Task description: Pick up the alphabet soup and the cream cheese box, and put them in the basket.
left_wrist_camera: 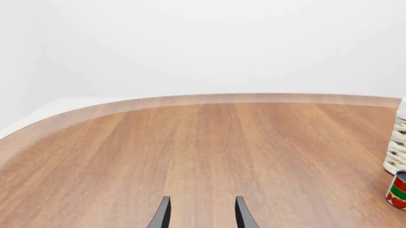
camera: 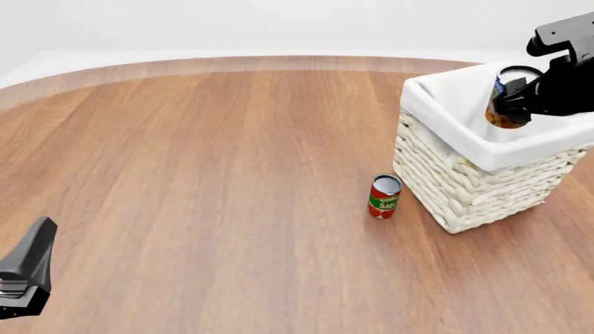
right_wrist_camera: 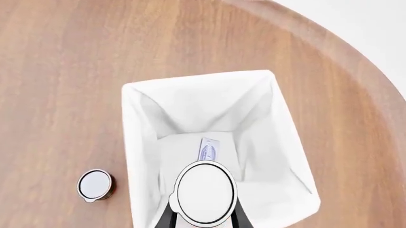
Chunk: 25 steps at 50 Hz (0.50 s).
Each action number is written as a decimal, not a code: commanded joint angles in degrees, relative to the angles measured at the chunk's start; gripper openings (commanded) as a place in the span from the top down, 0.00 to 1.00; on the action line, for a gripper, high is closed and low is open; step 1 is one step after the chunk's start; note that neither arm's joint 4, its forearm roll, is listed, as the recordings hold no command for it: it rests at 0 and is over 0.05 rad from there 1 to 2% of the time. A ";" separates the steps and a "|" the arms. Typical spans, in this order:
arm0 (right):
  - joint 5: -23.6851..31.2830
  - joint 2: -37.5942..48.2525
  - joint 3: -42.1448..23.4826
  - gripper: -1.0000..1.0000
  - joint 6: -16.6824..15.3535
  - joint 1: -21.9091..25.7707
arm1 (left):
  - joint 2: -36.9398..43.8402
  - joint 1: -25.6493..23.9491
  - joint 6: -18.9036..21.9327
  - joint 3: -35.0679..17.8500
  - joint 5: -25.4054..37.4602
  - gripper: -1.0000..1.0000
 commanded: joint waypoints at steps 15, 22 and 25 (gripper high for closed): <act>-4.04 5.09 0.34 1.00 1.30 0.01 | 0.00 0.00 0.00 0.00 0.00 0.00; -4.91 6.41 0.38 1.00 1.18 -0.15 | 0.00 0.00 0.00 0.00 0.00 0.00; -5.08 6.90 0.15 1.00 1.22 -0.25 | 0.00 0.00 0.00 0.00 0.00 0.00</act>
